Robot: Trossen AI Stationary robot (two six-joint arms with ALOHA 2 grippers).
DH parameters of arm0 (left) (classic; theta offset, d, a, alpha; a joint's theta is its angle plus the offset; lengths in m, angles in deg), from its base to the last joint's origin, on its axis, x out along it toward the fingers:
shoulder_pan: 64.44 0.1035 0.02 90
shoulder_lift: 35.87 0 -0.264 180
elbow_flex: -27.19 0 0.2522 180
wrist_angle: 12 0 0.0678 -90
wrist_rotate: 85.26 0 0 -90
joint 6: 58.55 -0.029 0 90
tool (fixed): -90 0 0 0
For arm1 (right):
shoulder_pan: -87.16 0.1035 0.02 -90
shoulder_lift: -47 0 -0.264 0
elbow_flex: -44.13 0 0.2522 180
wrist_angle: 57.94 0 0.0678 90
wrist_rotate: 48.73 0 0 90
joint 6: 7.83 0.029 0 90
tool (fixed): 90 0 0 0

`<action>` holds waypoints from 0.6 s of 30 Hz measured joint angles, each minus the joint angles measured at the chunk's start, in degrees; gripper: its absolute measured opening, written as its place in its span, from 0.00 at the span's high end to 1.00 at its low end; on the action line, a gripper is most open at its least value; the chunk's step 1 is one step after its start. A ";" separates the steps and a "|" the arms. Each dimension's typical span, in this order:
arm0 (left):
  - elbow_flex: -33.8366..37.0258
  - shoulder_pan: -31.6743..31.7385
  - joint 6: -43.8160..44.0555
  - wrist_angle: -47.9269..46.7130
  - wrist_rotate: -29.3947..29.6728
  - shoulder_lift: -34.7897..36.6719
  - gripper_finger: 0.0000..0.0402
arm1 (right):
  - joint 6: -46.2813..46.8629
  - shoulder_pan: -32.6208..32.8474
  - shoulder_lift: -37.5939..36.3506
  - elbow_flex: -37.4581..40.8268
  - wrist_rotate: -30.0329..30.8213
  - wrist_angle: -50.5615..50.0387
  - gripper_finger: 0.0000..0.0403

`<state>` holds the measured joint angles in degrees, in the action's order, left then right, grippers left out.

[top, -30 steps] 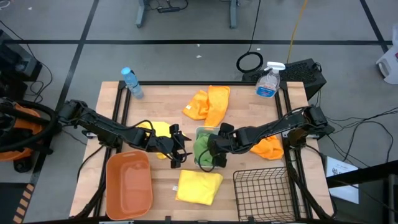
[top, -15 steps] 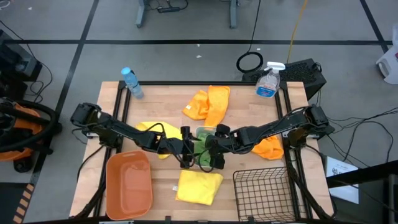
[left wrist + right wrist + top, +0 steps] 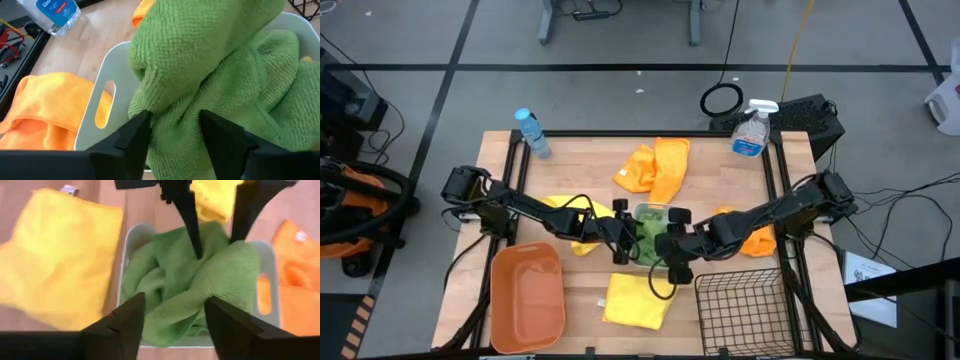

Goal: Sort microfiber towel by color & place in baskets
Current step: Put the green microfiber towel into the white bin

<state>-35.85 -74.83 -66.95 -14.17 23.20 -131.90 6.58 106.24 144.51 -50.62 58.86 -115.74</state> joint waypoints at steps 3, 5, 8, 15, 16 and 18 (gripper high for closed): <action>0.00 0.26 0.02 0.07 -0.16 0.00 0.63 | -0.23 -0.30 0.03 0.19 1.65 0.23 0.67; 0.00 0.26 -0.01 0.18 -0.16 0.00 0.68 | 0.14 -1.22 0.69 0.67 1.58 0.69 0.78; 0.00 0.30 -0.04 3.13 -0.43 0.00 0.72 | 0.51 -2.78 2.07 0.86 0.69 0.92 0.95; 0.00 1.07 0.39 8.55 -2.95 0.00 0.79 | -0.59 -6.59 5.37 0.84 -3.16 5.40 0.96; 0.01 1.13 0.42 8.14 -2.91 0.00 0.79 | -0.59 -6.98 5.83 0.84 -3.16 5.15 0.97; 0.02 1.10 0.74 7.10 -2.85 0.00 0.79 | -0.57 -7.62 7.21 0.84 -3.18 5.11 0.99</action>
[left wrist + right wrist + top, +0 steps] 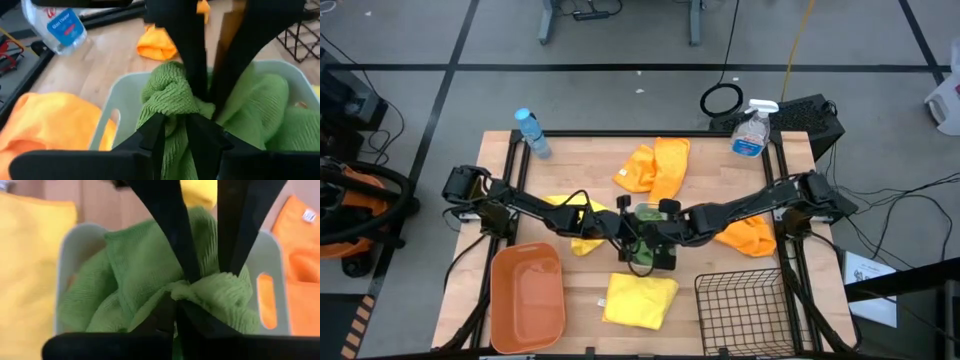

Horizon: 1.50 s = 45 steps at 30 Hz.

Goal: Sort microfiber towel by color & place in baskets
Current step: Put the green microfiber towel into the white bin

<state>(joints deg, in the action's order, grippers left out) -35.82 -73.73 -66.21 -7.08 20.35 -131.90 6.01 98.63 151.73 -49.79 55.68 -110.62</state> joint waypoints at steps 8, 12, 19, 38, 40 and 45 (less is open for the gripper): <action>-0.01 -0.29 6.39 -14.58 0.57 4.99 0.79 | -0.04 -2.16 5.65 0.02 -2.43 -0.23 0.99; 0.02 -1.10 11.81 -26.50 0.53 9.99 0.79 | -0.04 -2.79 7.69 0.02 -4.17 -0.11 0.99; -0.09 -3.77 15.78 -30.83 0.57 14.84 0.79 | 0.26 -4.37 8.90 -0.02 -6.03 0.32 0.99; -0.01 -6.13 14.78 -33.07 0.68 15.13 0.79 | -1.24 -4.17 2.51 0.09 -8.74 -3.37 0.91; 0.00 -6.13 14.77 -33.16 0.70 15.13 0.79 | -1.22 -4.24 1.68 0.09 -8.71 -3.98 0.88; 0.00 -6.13 14.74 -33.92 0.72 15.13 0.79 | -1.48 -4.26 -0.18 0.09 -8.59 -3.22 0.83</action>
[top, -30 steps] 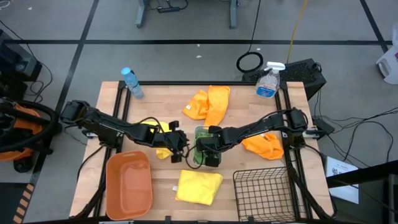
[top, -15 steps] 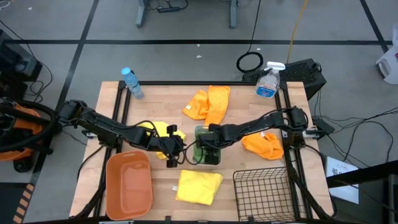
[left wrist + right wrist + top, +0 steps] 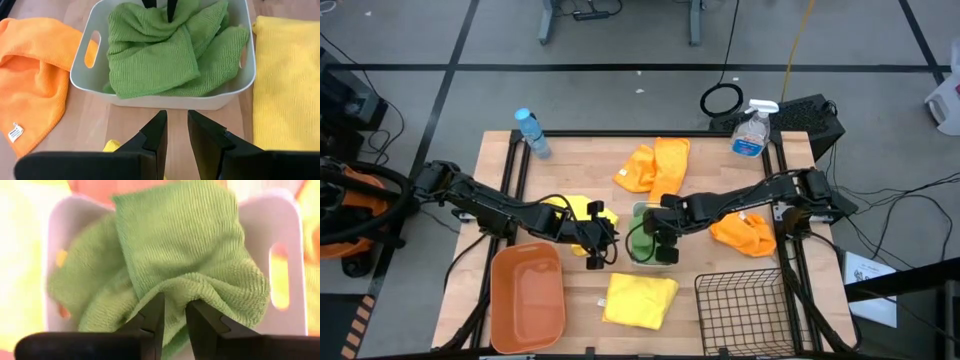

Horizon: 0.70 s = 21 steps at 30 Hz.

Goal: Sort microfiber towel by color & place in baskets
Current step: Put the green microfiber towel into the white bin

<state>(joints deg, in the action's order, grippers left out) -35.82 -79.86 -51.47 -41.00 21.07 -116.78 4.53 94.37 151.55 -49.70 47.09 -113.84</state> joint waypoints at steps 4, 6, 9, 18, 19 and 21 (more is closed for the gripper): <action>0.00 0.00 -0.03 -0.49 0.00 0.00 0.79 | -2.01 0.04 0.81 0.00 0.00 3.50 0.84; 0.00 0.00 -0.07 -0.48 0.00 0.00 0.79 | -2.23 -0.19 2.25 -0.04 0.04 3.94 0.86; 0.00 0.00 -0.47 -0.51 0.00 0.00 0.79 | -2.56 -1.01 5.13 -0.03 0.02 3.43 0.90; -0.02 0.00 -0.47 -0.77 0.00 0.00 0.79 | -2.82 -3.13 9.75 -0.13 -1.29 3.69 0.98; 0.00 0.00 -0.47 -0.77 0.00 0.00 0.79 | -3.07 -3.13 9.75 -0.13 -1.25 3.95 0.96; -0.02 0.00 -0.47 -0.77 0.00 0.00 0.79 | -3.65 -2.95 9.02 -0.09 -1.09 3.96 0.91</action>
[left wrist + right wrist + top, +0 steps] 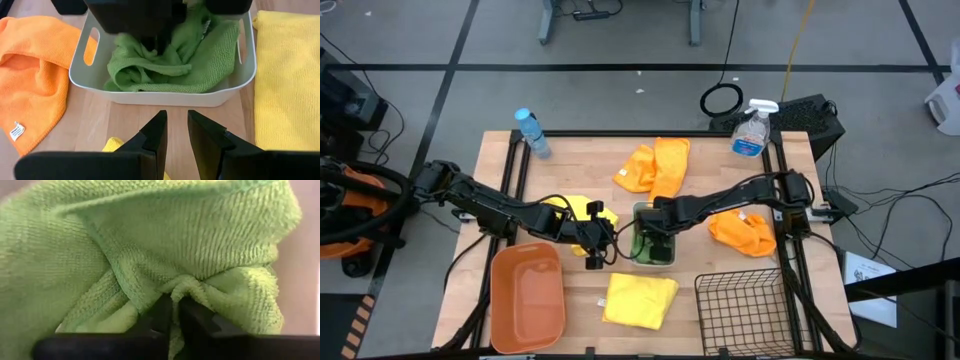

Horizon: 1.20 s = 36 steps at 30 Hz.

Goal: Sort microfiber towel by color & place in baskets
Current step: Put the green microfiber towel into the white bin

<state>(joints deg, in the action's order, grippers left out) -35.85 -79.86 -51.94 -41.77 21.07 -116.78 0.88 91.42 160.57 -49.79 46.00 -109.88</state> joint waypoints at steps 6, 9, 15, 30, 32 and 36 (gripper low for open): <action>0.00 0.02 0.00 0.00 0.00 0.00 0.79 | -0.16 0.32 -3.68 0.02 0.23 -2.72 0.72; 0.02 0.02 0.00 0.00 0.00 0.00 0.79 | 0.48 0.46 -6.19 0.02 1.07 -5.23 0.62; 0.02 0.02 0.00 0.02 0.00 0.00 0.79 | 2.43 0.73 -10.59 0.03 1.10 -9.88 0.44; 0.02 0.02 0.00 -0.95 0.50 -0.01 0.79 | 2.62 3.32 -13.93 0.04 4.69 -10.48 0.44; 0.02 0.02 0.11 -1.32 0.50 -0.02 0.79 | 2.63 3.28 -12.38 0.04 4.57 -8.42 0.53; 0.02 0.02 0.43 -1.56 0.55 -0.02 0.79 | 3.70 2.07 -7.80 0.04 4.11 -7.34 0.77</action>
<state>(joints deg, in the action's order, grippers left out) -35.82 -79.84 -51.51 -43.34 21.62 -116.80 4.58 93.49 152.77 -49.74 50.11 -117.22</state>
